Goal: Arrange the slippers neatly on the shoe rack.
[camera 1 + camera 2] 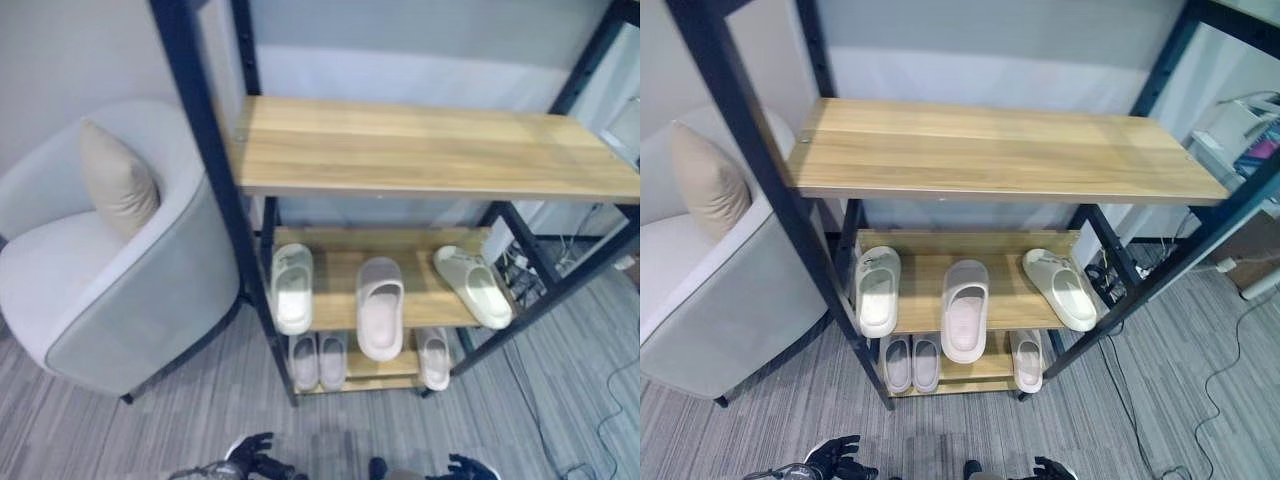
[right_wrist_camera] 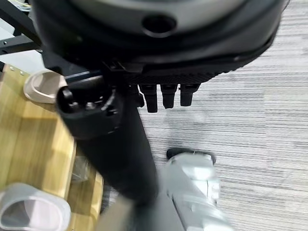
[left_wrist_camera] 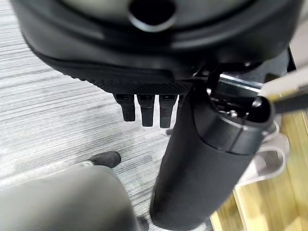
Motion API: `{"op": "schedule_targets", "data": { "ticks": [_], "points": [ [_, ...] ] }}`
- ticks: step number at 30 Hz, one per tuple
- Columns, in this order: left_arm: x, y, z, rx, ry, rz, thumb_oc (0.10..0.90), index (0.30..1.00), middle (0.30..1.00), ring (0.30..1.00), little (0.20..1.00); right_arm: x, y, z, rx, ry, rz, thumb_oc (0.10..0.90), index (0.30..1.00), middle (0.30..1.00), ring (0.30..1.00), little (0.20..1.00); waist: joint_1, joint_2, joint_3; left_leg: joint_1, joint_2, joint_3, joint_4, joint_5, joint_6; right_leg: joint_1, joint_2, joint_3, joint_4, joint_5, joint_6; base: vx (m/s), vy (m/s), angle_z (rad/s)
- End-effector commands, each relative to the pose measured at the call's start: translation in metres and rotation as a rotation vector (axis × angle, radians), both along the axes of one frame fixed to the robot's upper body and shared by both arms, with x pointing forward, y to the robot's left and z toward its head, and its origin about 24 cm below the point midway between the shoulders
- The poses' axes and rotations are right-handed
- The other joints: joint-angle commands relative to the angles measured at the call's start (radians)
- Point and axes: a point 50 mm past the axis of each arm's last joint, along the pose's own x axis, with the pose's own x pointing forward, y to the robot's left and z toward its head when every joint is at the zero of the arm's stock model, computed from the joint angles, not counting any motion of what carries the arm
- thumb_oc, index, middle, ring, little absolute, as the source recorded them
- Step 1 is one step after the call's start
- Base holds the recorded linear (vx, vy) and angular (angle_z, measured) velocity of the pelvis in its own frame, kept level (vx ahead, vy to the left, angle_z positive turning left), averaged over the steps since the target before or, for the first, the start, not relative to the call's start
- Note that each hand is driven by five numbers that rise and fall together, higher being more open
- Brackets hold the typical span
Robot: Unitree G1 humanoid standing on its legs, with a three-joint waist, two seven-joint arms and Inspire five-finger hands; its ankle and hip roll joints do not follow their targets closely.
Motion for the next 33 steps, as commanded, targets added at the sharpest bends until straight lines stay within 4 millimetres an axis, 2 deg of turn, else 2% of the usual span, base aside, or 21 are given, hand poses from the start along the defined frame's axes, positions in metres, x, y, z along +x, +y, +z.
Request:
{"op": "schedule_targets", "data": {
  "ticks": [1, 2, 4, 5, 8, 9, 11, 12, 13, 14, 16, 17, 20, 21, 23, 26, 28, 29, 30, 31, 33],
  "points": [
    [0.01, -0.013, 0.001, -0.046, -0.051, 0.014, 0.8, 0.9, 0.9, 0.9, 0.9, 0.008, 0.008, 0.001, 0.026, -0.032, 0.044, 0.8, 0.9, 0.9, 0.9, 0.9, 0.021, 0.013, -0.05, -0.043, 0.028, -0.054, 0.045, -0.063, -0.062, 0.044, -0.032, 0.025, -0.088, 0.034, 0.029, -0.03, -0.183, 0.04],
    [0.01, -0.013, 0.001, -0.046, -0.051, 0.014, 0.8, 0.9, 0.9, 0.9, 0.9, 0.008, 0.008, 0.001, 0.026, -0.032, 0.044, 0.8, 0.9, 0.9, 0.9, 0.9, 0.021, 0.013, -0.049, -0.041, 0.028, -0.054, 0.046, -0.065, -0.062, 0.046, -0.032, 0.024, -0.089, 0.033, 0.029, -0.06, -0.3, 0.08],
    [0.011, -0.013, 0.002, -0.044, -0.058, 0.026, 0.8, 0.9, 0.9, 0.9, 0.9, 0.015, 0.01, 0.003, 0.025, -0.048, 0.066, 0.8, 0.9, 0.9, 0.9, 0.9, 0.035, 0.008, -0.049, -0.06, 0.078, -0.055, 0.055, -0.053, -0.098, 0.042, -0.082, 0.001, -0.126, 0.065, 0.044, -0.09, -0.368, 0.08],
    [0.011, -0.013, 0.001, -0.045, -0.058, 0.026, 0.8, 0.9, 0.9, 0.9, 0.9, 0.015, 0.01, 0.003, 0.025, -0.048, 0.066, 0.8, 0.9, 0.9, 0.9, 0.9, 0.035, 0.009, -0.048, -0.059, 0.079, -0.055, 0.055, -0.054, -0.099, 0.043, -0.081, 0.0, -0.126, 0.065, 0.044, -0.07, -0.452, -0.02],
    [0.01, -0.011, 0.002, -0.043, -0.06, 0.031, 0.8, 0.9, 0.9, 0.9, 0.9, 0.015, 0.012, 0.003, 0.031, -0.056, 0.077, 0.8, 0.9, 0.9, 0.9, 0.9, 0.036, -0.004, -0.053, -0.055, 0.111, -0.056, 0.05, -0.042, -0.127, 0.063, -0.07, -0.01, -0.159, 0.044, 0.056, -0.02, -0.324, -0.1],
    [0.01, -0.012, 0.001, -0.049, -0.064, 0.044, 0.8, 0.9, 0.9, 0.9, 0.9, 0.014, 0.012, 0.003, 0.03, -0.058, 0.083, 0.8, 0.9, 0.9, 0.9, 0.9, 0.034, -0.001, -0.051, -0.065, 0.15, -0.067, 0.043, -0.007, -0.149, 0.071, -0.036, -0.007, -0.162, 0.013, 0.047, -0.06, -0.271, 0.03],
    [0.016, -0.016, 0.003, -0.06, -0.086, 0.052, 0.8, 0.9, 0.9, 0.9, 0.9, 0.013, 0.006, 0.004, 0.017, -0.066, 0.062, 0.8, 0.9, 0.9, 0.9, 0.9, 0.025, 0.003, -0.033, -0.099, 0.182, -0.061, 0.048, 0.041, -0.163, 0.077, -0.006, -0.023, -0.162, -0.01, 0.03, -0.11, -0.247, 0.05],
    [0.016, -0.016, 0.003, -0.06, -0.086, 0.052, 0.8, 0.9, 0.9, 0.9, 0.9, 0.013, 0.006, 0.004, 0.017, -0.066, 0.062, 0.8, 0.9, 0.9, 0.9, 0.9, 0.025, 0.003, -0.033, -0.1, 0.182, -0.061, 0.048, 0.041, -0.163, 0.076, -0.006, -0.023, -0.162, -0.01, 0.03, -0.18, -0.203, 0.23],
    [0.026, -0.022, 0.006, -0.073, -0.122, 0.042, 0.8, 0.9, 0.9, 0.9, 0.9, 0.012, 0.002, 0.005, 0.006, -0.075, 0.037, 0.8, 0.9, 0.9, 0.9, 0.9, 0.004, -0.002, -0.015, -0.123, 0.205, 0.013, 0.068, 0.067, -0.152, 0.08, 0.009, -0.047, -0.159, -0.018, 0.014, -0.16, -0.17, 0.46],
    [0.028, -0.023, 0.007, -0.078, -0.13, 0.037, 0.8, 0.9, 0.9, 0.9, 0.9, 0.011, 0.0, 0.005, 0.002, -0.072, 0.029, 0.8, 0.9, 0.9, 0.9, 0.9, -0.003, -0.004, -0.012, -0.121, 0.209, 0.05, 0.074, 0.062, -0.147, 0.078, 0.012, -0.054, -0.156, -0.018, 0.009, -0.16, -0.17, 0.56],
    [0.032, -0.026, 0.008, -0.086, -0.149, 0.031, 0.8, 0.9, 0.9, 0.9, 0.9, 0.007, -0.002, 0.004, -0.004, -0.059, 0.021, 0.8, 0.9, 0.9, 0.9, 0.9, -0.007, -0.006, -0.01, -0.116, 0.186, 0.06, 0.089, 0.042, -0.138, 0.075, 0.02, -0.059, -0.155, -0.015, 0.001, -0.09, -0.127, 0.4],
    [0.038, -0.031, 0.01, -0.097, -0.17, 0.008, 0.8, 0.9, 0.9, 0.9, 0.9, -0.002, -0.006, 0.003, -0.016, -0.028, 0.012, 0.8, 0.9, 0.9, 0.9, 0.9, -0.004, -0.009, -0.016, -0.115, 0.103, 0.022, 0.101, -0.001, -0.118, 0.068, 0.032, -0.06, -0.157, -0.007, -0.011, -0.09, -0.151, 0.18],
    [0.041, -0.038, 0.012, -0.114, -0.188, -0.022, 0.8, 0.9, 0.9, 0.9, 0.9, -0.009, -0.007, 0.001, -0.019, -0.003, 0.001, 0.8, 0.9, 0.9, 0.9, 0.9, -0.014, 0.004, -0.023, -0.092, 0.064, 0.058, 0.066, -0.014, -0.09, 0.075, 0.051, -0.067, -0.16, -0.008, -0.012, -0.02, -0.017, 0.3],
    [0.044, -0.04, 0.013, -0.117, -0.203, -0.025, 0.8, 0.9, 0.9, 0.9, 0.9, -0.011, -0.008, 0.0, -0.026, 0.007, -0.002, 0.8, 0.9, 0.9, 0.9, 0.9, -0.009, 0.005, -0.027, -0.092, 0.046, 0.039, 0.062, -0.021, -0.085, 0.073, 0.054, -0.062, -0.161, -0.003, -0.011, 0.02, 0.044, 0.39],
    [0.047, -0.043, 0.015, -0.124, -0.218, -0.048, 0.8, 0.9, 0.9, 0.9, 0.9, -0.012, -0.008, 0.0, -0.027, 0.01, -0.007, 0.8, 0.9, 0.9, 0.9, 0.9, -0.011, 0.008, -0.029, -0.087, 0.038, 0.024, 0.051, -0.018, -0.083, 0.077, 0.054, -0.068, -0.165, -0.002, -0.01, 0.01, 0.036, 0.07],
    [0.07, -0.051, 0.033, -0.167, -0.358, -0.093, 0.8, 0.9, 0.9, 0.9, 0.9, -0.011, -0.006, 0.0, -0.016, -0.004, -0.016, 0.8, 0.9, 0.9, 0.9, 0.9, -0.001, 0.011, -0.038, -0.068, 0.032, 0.026, 0.013, -0.01, -0.075, 0.094, 0.047, -0.075, -0.194, 0.01, -0.006, 0.03, 0.051, 0.01],
    [0.075, -0.052, 0.038, -0.18, -0.393, -0.104, 0.8, 0.9, 0.9, 0.9, 0.9, -0.009, -0.006, 0.0, -0.017, -0.009, -0.014, 0.8, 0.9, 0.9, 0.9, 0.9, 0.003, 0.011, -0.038, -0.063, 0.031, 0.023, 0.005, -0.008, -0.073, 0.097, 0.046, -0.078, -0.198, 0.012, -0.004, 0.01, 0.024, 0.03],
    [0.085, -0.056, 0.054, -0.221, -0.488, -0.136, 0.8, 0.9, 0.9, 0.9, 0.9, -0.004, -0.005, 0.002, -0.014, -0.029, -0.013, 0.8, 0.9, 0.9, 0.9, 0.9, 0.012, 0.014, -0.037, -0.055, 0.029, 0.017, -0.005, -0.004, -0.071, 0.101, 0.044, -0.081, -0.199, 0.012, -0.003, 0.0, 0.015, 0.03],
    [0.085, -0.055, 0.054, -0.22, -0.486, -0.136, 0.8, 0.9, 0.9, 0.9, 0.9, -0.004, -0.005, 0.002, -0.014, -0.029, -0.013, 0.8, 0.9, 0.9, 0.9, 0.9, 0.012, 0.014, -0.037, -0.054, 0.029, 0.017, -0.006, -0.004, -0.071, 0.102, 0.044, -0.081, -0.199, 0.012, -0.003, -0.03, 0.005, 0.01],
    [0.091, -0.054, 0.075, -0.274, -0.59, -0.155, 0.8, 0.9, 0.9, 0.9, 0.9, 0.001, -0.004, 0.004, -0.012, -0.057, -0.007, 0.8, 0.9, 0.9, 0.9, 0.9, 0.022, 0.018, -0.037, -0.051, 0.03, 0.016, -0.02, 0.011, -0.069, 0.1, 0.044, -0.082, -0.2, 0.02, -0.004, -0.03, -0.008, 0.0],
    [0.091, -0.053, 0.083, -0.293, -0.625, -0.161, 0.8, 0.9, 0.9, 0.9, 0.9, 0.002, -0.004, 0.004, -0.013, -0.064, -0.004, 0.8, 0.9, 0.9, 0.9, 0.9, 0.023, 0.019, -0.036, -0.036, 0.031, 0.014, -0.031, 0.003, -0.07, 0.11, 0.044, -0.085, -0.203, 0.009, -0.003, -0.01, -0.016, 0.0]
  ]
}}
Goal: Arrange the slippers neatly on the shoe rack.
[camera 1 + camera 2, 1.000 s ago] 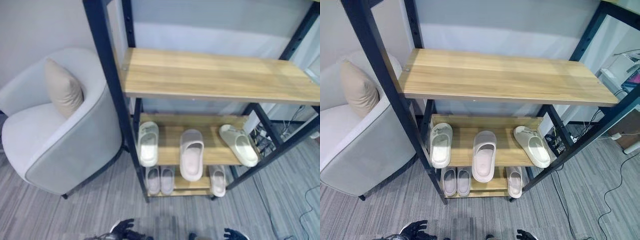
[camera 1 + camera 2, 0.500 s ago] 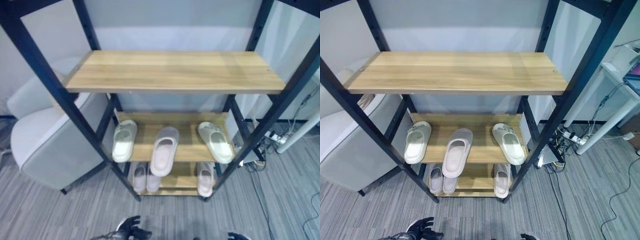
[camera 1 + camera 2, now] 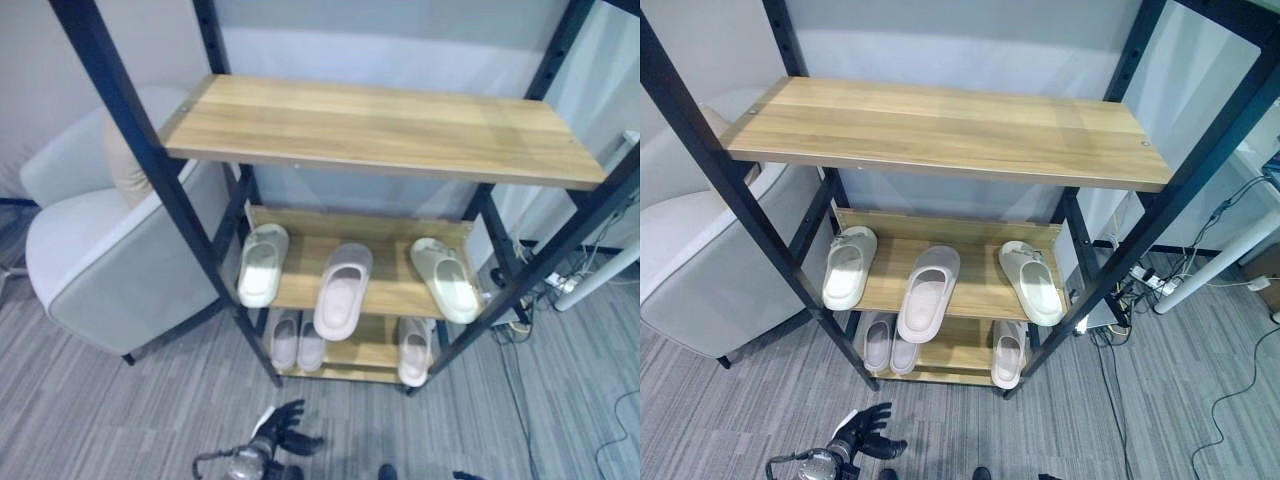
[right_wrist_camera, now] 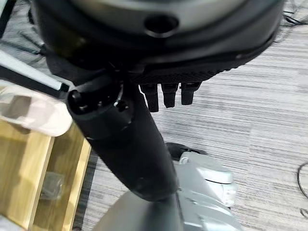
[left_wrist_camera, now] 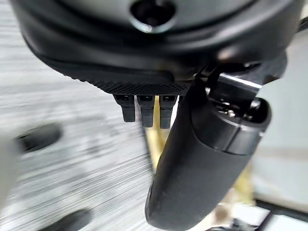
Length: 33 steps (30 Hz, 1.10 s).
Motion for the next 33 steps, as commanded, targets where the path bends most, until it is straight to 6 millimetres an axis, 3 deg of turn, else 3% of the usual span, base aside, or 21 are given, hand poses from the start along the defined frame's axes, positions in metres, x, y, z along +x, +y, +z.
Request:
{"op": "schedule_targets", "data": {
  "ticks": [1, 8, 14, 16, 33],
  "points": [
    [0.032, -0.015, 0.048, -0.178, -0.275, -0.043, 0.8, 0.9, 0.9, 0.9, 0.9, 0.026, -0.001, 0.008, 0.003, -0.115, 0.032, 0.8, 0.9, 0.9, 0.9, 0.9, 0.026, 0.023, -0.012, -0.018, 0.004, -0.073, 0.043, -0.059, -0.016, -0.021, 0.036, 0.055, 0.092, -0.088, 0.02, -0.01, -0.034, 0.03],
    [0.031, -0.013, 0.077, -0.238, -0.392, -0.074, 0.8, 0.9, 0.9, 0.9, 0.9, 0.026, -0.001, 0.009, -0.003, -0.114, 0.072, 0.8, 0.9, 0.9, 0.9, 0.9, 0.03, 0.042, -0.017, 0.008, 0.008, -0.074, -0.004, -0.038, -0.023, 0.0, 0.043, 0.039, 0.056, -0.086, 0.019, -0.01, -0.02, 0.01],
    [0.039, -0.02, 0.1, -0.295, -0.488, -0.085, 0.8, 0.9, 0.9, 0.9, 0.9, 0.021, -0.002, 0.008, -0.011, -0.101, 0.076, 0.8, 0.9, 0.9, 0.9, 0.9, 0.026, 0.062, -0.021, 0.018, 0.015, -0.078, -0.026, -0.024, -0.032, 0.019, 0.052, 0.027, 0.025, -0.084, 0.017, 0.0, -0.003, 0.01],
    [0.047, -0.022, 0.116, -0.262, -0.574, -0.11, 0.8, 0.9, 0.9, 0.9, 0.9, 0.018, -0.001, 0.007, -0.01, -0.094, 0.075, 0.8, 0.9, 0.9, 0.9, 0.9, 0.021, 0.067, -0.02, 0.022, 0.017, -0.08, -0.029, -0.02, -0.035, 0.026, 0.057, 0.025, 0.016, -0.083, 0.014, 0.0, -0.026, 0.03],
    [0.068, -0.027, 0.16, -0.177, -0.812, -0.126, 0.8, 0.9, 0.9, 0.9, 0.9, 0.009, 0.003, 0.005, -0.007, -0.085, 0.069, 0.8, 0.9, 0.9, 0.9, 0.9, 0.0, 0.057, -0.035, 0.054, 0.029, -0.064, -0.042, -0.031, -0.04, 0.055, 0.066, 0.036, -0.009, -0.08, 0.013, 0.01, 0.0, -0.02]
  ]
}}
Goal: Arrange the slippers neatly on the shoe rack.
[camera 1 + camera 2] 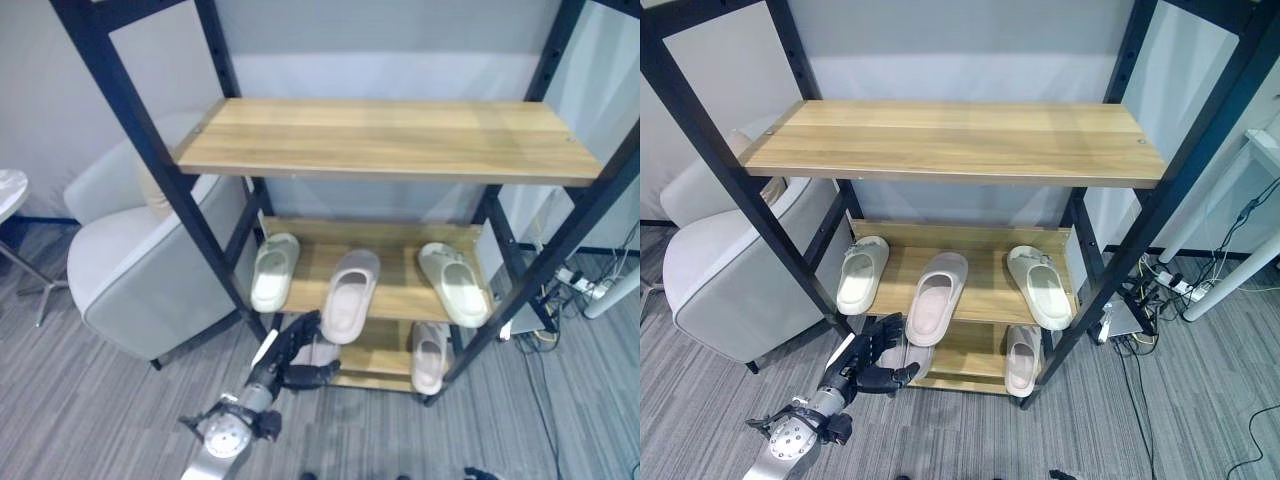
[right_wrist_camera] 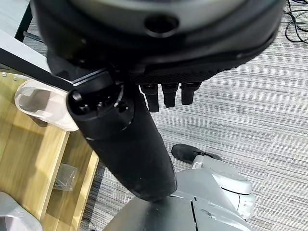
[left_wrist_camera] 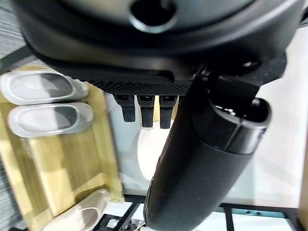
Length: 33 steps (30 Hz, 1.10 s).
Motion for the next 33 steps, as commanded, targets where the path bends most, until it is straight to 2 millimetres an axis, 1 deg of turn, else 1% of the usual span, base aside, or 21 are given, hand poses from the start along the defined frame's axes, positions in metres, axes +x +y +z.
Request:
{"op": "schedule_targets", "data": {
  "ticks": [1, 4, 5, 10, 14, 15, 17, 18, 19, 20, 21, 22, 24, 25, 26, 27, 28, 29, 30, 31, 33],
  "points": [
    [0.04, -0.009, 0.072, 0.038, -0.409, -0.048, 0.8, 0.9, 0.9, 0.9, 0.9, 0.015, 0.015, 0.0, 0.044, -0.068, 0.032, 0.8, 0.9, 0.9, 0.9, 0.9, -0.013, -0.01, -0.039, -0.009, 0.007, -0.062, -0.003, -0.052, -0.023, 0.005, 0.041, 0.035, 0.009, -0.083, 0.017, 0.03, 0.0, -0.01],
    [0.048, -0.012, 0.085, 0.1, -0.484, -0.057, 0.8, 0.9, 0.9, 0.9, 0.9, 0.013, 0.017, -0.001, 0.05, -0.06, 0.04, 0.8, 0.9, 0.9, 0.9, 0.9, -0.02, -0.012, -0.043, -0.006, 0.008, -0.057, -0.003, -0.058, -0.024, 0.007, 0.041, 0.037, 0.007, -0.082, 0.018, 0.03, 0.001, -0.01],
    [0.055, -0.014, 0.093, 0.151, -0.53, -0.063, 0.8, 0.9, 0.9, 0.9, 0.9, 0.012, 0.019, -0.001, 0.057, -0.058, 0.047, 0.8, 0.9, 0.9, 0.9, 0.9, -0.025, -0.013, -0.044, -0.005, 0.007, -0.054, -0.003, -0.06, -0.025, 0.007, 0.041, 0.04, 0.007, -0.082, 0.019, 0.04, 0.007, -0.01],
    [0.069, -0.019, 0.104, 0.262, -0.605, -0.072, 0.8, 0.9, 0.9, 0.9, 0.9, 0.011, 0.02, -0.001, 0.064, -0.051, 0.06, 0.8, 0.9, 0.9, 0.9, 0.9, -0.038, -0.013, -0.048, -0.004, 0.007, -0.045, -0.003, -0.067, -0.026, 0.001, 0.039, 0.045, 0.007, -0.08, 0.022, 0.02, 0.008, -0.02],
    [0.088, -0.02, 0.112, 0.369, -0.652, -0.054, 0.8, 0.9, 0.9, 0.9, 0.9, 0.011, 0.018, -0.001, 0.065, -0.049, 0.069, 0.8, 0.9, 0.9, 0.9, 0.9, -0.053, -0.012, -0.048, -0.012, 0.004, -0.035, -0.003, -0.071, -0.027, -0.012, 0.036, 0.054, 0.007, -0.076, 0.028, 0.01, 0.012, -0.06],
    [0.097, -0.02, 0.119, 0.416, -0.679, -0.051, 0.8, 0.9, 0.9, 0.9, 0.9, 0.012, 0.017, 0.0, 0.067, -0.049, 0.075, 0.8, 0.9, 0.9, 0.9, 0.9, -0.061, -0.011, -0.047, -0.02, 0.005, -0.031, -0.003, -0.07, -0.028, -0.024, 0.035, 0.06, 0.007, -0.073, 0.031, -0.02, 0.011, -0.16],
    [0.107, -0.022, 0.128, 0.476, -0.72, -0.045, 0.8, 0.9, 0.9, 0.9, 0.9, 0.013, 0.016, 0.001, 0.07, -0.054, 0.081, 0.8, 0.9, 0.9, 0.9, 0.9, -0.069, -0.01, -0.045, -0.036, 0.005, -0.024, -0.003, -0.068, -0.029, -0.043, 0.036, 0.064, 0.007, -0.068, 0.034, -0.05, 0.008, -0.17],
    [0.112, -0.022, 0.132, 0.509, -0.739, -0.037, 0.8, 0.9, 0.9, 0.9, 0.9, 0.016, 0.016, 0.001, 0.069, -0.061, 0.084, 0.8, 0.9, 0.9, 0.9, 0.9, -0.073, -0.01, -0.041, -0.043, 0.006, -0.023, -0.003, -0.067, -0.029, -0.053, 0.035, 0.067, 0.007, -0.065, 0.035, -0.03, 0.012, -0.11],
    [0.117, -0.022, 0.139, 0.553, -0.767, -0.03, 0.8, 0.9, 0.9, 0.9, 0.9, 0.017, 0.014, 0.002, 0.066, -0.064, 0.081, 0.8, 0.9, 0.9, 0.9, 0.9, -0.078, -0.008, -0.04, -0.047, 0.007, -0.021, -0.003, -0.079, -0.029, -0.058, 0.035, 0.071, 0.007, -0.074, 0.039, -0.05, 0.005, -0.07],
    [0.118, -0.022, 0.14, 0.554, -0.77, -0.03, 0.8, 0.9, 0.9, 0.9, 0.9, 0.018, 0.015, 0.002, 0.067, -0.067, 0.081, 0.8, 0.9, 0.9, 0.9, 0.9, -0.076, -0.009, -0.037, -0.054, 0.007, -0.02, -0.003, -0.066, -0.029, -0.066, 0.035, 0.072, 0.007, -0.062, 0.038, -0.05, 0.007, -0.14],
    [0.122, -0.023, 0.145, 0.578, -0.79, -0.026, 0.8, 0.9, 0.9, 0.9, 0.9, 0.02, 0.014, 0.003, 0.065, -0.071, 0.082, 0.8, 0.9, 0.9, 0.9, 0.9, -0.079, -0.008, -0.035, -0.064, 0.006, -0.019, -0.003, -0.064, -0.029, -0.078, 0.035, 0.074, 0.007, -0.059, 0.039, -0.06, 0.002, -0.17],
    [0.126, -0.022, 0.149, 0.614, -0.806, -0.018, 0.8, 0.9, 0.9, 0.9, 0.9, 0.022, 0.013, 0.003, 0.065, -0.079, 0.081, 0.8, 0.9, 0.9, 0.9, 0.9, -0.083, -0.007, -0.035, -0.071, 0.006, -0.018, -0.003, -0.077, -0.029, -0.086, 0.036, 0.076, 0.007, -0.068, 0.042, -0.07, 0.011, -0.19],
    [0.141, -0.017, 0.167, 0.771, -0.873, 0.022, 0.8, 0.9, 0.9, 0.9, 0.9, 0.033, 0.012, 0.007, 0.064, -0.119, 0.096, 0.8, 0.9, 0.9, 0.9, 0.9, -0.098, -0.005, -0.025, -0.122, 0.006, -0.005, -0.003, -0.068, -0.029, -0.149, 0.039, 0.095, 0.007, -0.051, 0.048, -0.13, 0.021, -0.11],
    [0.144, -0.016, 0.171, 0.811, -0.889, 0.031, 0.8, 0.9, 0.9, 0.9, 0.9, 0.035, 0.012, 0.008, 0.065, -0.127, 0.098, 0.8, 0.9, 0.9, 0.9, 0.9, -0.1, -0.004, -0.025, -0.137, 0.006, 0.0, -0.003, -0.065, -0.028, -0.164, 0.04, 0.1, 0.007, -0.046, 0.049, -0.13, 0.025, -0.15],
    [0.146, -0.014, 0.174, 0.849, -0.897, 0.037, 0.8, 0.9, 0.9, 0.9, 0.9, 0.038, 0.012, 0.009, 0.063, -0.134, 0.102, 0.8, 0.9, 0.9, 0.9, 0.9, -0.101, -0.005, -0.025, -0.15, 0.005, 0.003, -0.003, -0.062, -0.027, -0.18, 0.04, 0.106, 0.007, -0.042, 0.05, -0.06, 0.015, -0.22],
    [0.147, -0.015, 0.175, 0.85, -0.898, 0.037, 0.8, 0.9, 0.9, 0.9, 0.9, 0.038, 0.012, 0.009, 0.064, -0.135, 0.102, 0.8, 0.9, 0.9, 0.9, 0.9, -0.1, -0.005, -0.027, -0.153, 0.005, 0.004, -0.003, -0.062, -0.027, -0.183, 0.04, 0.107, 0.007, -0.041, 0.05, -0.06, 0.023, -0.31],
    [0.152, -0.012, 0.182, 0.915, -0.922, 0.056, 0.8, 0.9, 0.9, 0.9, 0.9, 0.044, 0.013, 0.01, 0.064, -0.153, 0.111, 0.8, 0.9, 0.9, 0.9, 0.9, -0.104, -0.007, -0.023, -0.178, 0.003, 0.011, -0.003, -0.057, -0.026, -0.212, 0.04, 0.118, 0.009, -0.03, 0.053, -0.05, 0.025, -0.33],
    [0.154, -0.01, 0.186, 0.948, -0.932, 0.064, 0.8, 0.9, 0.9, 0.9, 0.9, 0.047, 0.013, 0.011, 0.064, -0.161, 0.115, 0.8, 0.9, 0.9, 0.9, 0.9, -0.105, -0.008, -0.023, -0.19, 0.004, 0.014, -0.003, -0.054, -0.025, -0.226, 0.039, 0.122, 0.011, -0.027, 0.054, -0.05, 0.025, -0.28],
    [0.155, -0.011, 0.186, 0.949, -0.934, 0.064, 0.8, 0.9, 0.9, 0.9, 0.9, 0.047, 0.013, 0.011, 0.064, -0.162, 0.115, 0.8, 0.9, 0.9, 0.9, 0.9, -0.104, -0.009, -0.024, -0.193, 0.004, 0.015, -0.003, -0.053, -0.025, -0.229, 0.039, 0.122, 0.011, -0.026, 0.054, -0.05, 0.033, -0.21],
    [0.16, -0.007, 0.191, 1.016, -0.938, 0.08, 0.8, 0.9, 0.9, 0.9, 0.9, 0.054, 0.015, 0.013, 0.068, -0.186, 0.123, 0.8, 0.9, 0.9, 0.9, 0.9, -0.109, -0.011, -0.02, -0.213, 0.002, 0.022, -0.003, -0.049, -0.023, -0.255, 0.037, 0.131, 0.014, -0.018, 0.057, -0.04, 0.025, -0.13],
    [0.162, -0.004, 0.194, 1.036, -0.939, 0.092, 0.8, 0.9, 0.9, 0.9, 0.9, 0.055, 0.015, 0.014, 0.068, -0.194, 0.124, 0.8, 0.9, 0.9, 0.9, 0.9, -0.11, -0.012, -0.018, -0.222, 0.001, 0.026, -0.003, -0.047, -0.022, -0.267, 0.035, 0.135, 0.016, -0.015, 0.057, -0.04, 0.034, -0.08]
  ]
}}
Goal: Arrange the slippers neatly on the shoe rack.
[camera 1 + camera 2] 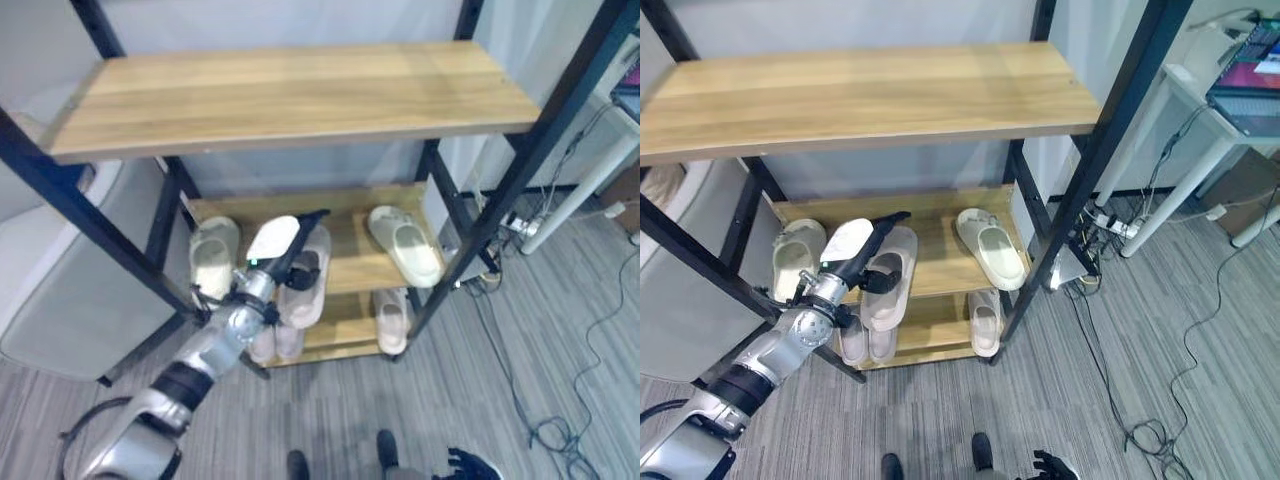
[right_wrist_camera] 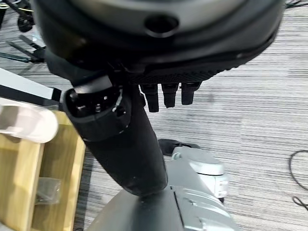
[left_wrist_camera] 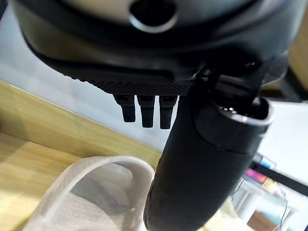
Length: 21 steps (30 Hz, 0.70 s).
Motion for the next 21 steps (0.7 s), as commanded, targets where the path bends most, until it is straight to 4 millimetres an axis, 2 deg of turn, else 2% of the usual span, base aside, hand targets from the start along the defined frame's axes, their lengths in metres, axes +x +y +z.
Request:
{"op": "schedule_targets", "data": {
  "ticks": [1, 8, 9, 14, 21],
  "points": [
    [0.028, 0.001, 0.086, 0.037, -0.327, 0.032, 0.8, 0.9, 0.9, 0.9, 0.9, 0.033, 0.002, 0.011, 0.022, -0.122, 0.033, 0.8, 0.9, 0.9, 0.9, 0.9, 0.001, 0.018, 0.04, -0.003, 0.004, -0.087, -0.003, -0.076, -0.022, 0.018, 0.032, 0.016, 0.016, -0.1, 0.052, -0.04, 0.051, -0.14],
    [0.041, 0.013, 0.093, 0.123, -0.322, 0.102, 0.8, 0.9, 0.9, 0.9, 0.9, 0.046, 0.009, 0.016, 0.046, -0.174, 0.045, 0.8, 0.9, 0.9, 0.9, 0.9, -0.007, 0.004, 0.051, -0.036, -0.005, -0.072, -0.003, -0.072, -0.017, -0.027, 0.027, 0.036, 0.02, -0.086, 0.058, -0.01, 0.03, -0.12],
    [0.043, 0.014, 0.095, 0.145, -0.316, 0.107, 0.4, 0.3, 0.3, 0.3, 0.3, 0.047, 0.01, 0.016, 0.049, -0.181, 0.052, 0.8, 0.9, 0.9, 0.9, 0.9, -0.01, 0.0, 0.054, -0.04, -0.007, -0.07, -0.003, -0.072, -0.015, -0.032, 0.027, 0.039, 0.02, -0.083, 0.059, 0.0, 0.013, -0.05],
    [0.044, 0.014, 0.1, 0.133, -0.323, 0.101, 0.4, 0.3, 0.3, 0.3, 0.3, 0.048, 0.013, 0.016, 0.052, -0.188, 0.049, 0.8, 0.9, 0.9, 0.9, 0.9, -0.009, -0.008, 0.06, -0.041, -0.005, -0.067, -0.003, -0.073, -0.014, -0.036, 0.029, 0.041, 0.02, -0.083, 0.061, 0.0, 0.003, -0.01],
    [0.035, 0.006, 0.087, 0.028, -0.304, 0.052, 0.4, 0.3, 0.3, 0.3, 0.3, 0.044, 0.014, 0.015, 0.054, -0.183, 0.038, 0.8, 0.9, 0.9, 0.9, 0.9, 0.0, -0.016, 0.061, -0.009, -0.003, -0.061, -0.003, -0.084, -0.012, -0.016, 0.035, 0.048, 0.021, -0.09, 0.056, 0.04, -0.008, -0.04]
  ]
}}
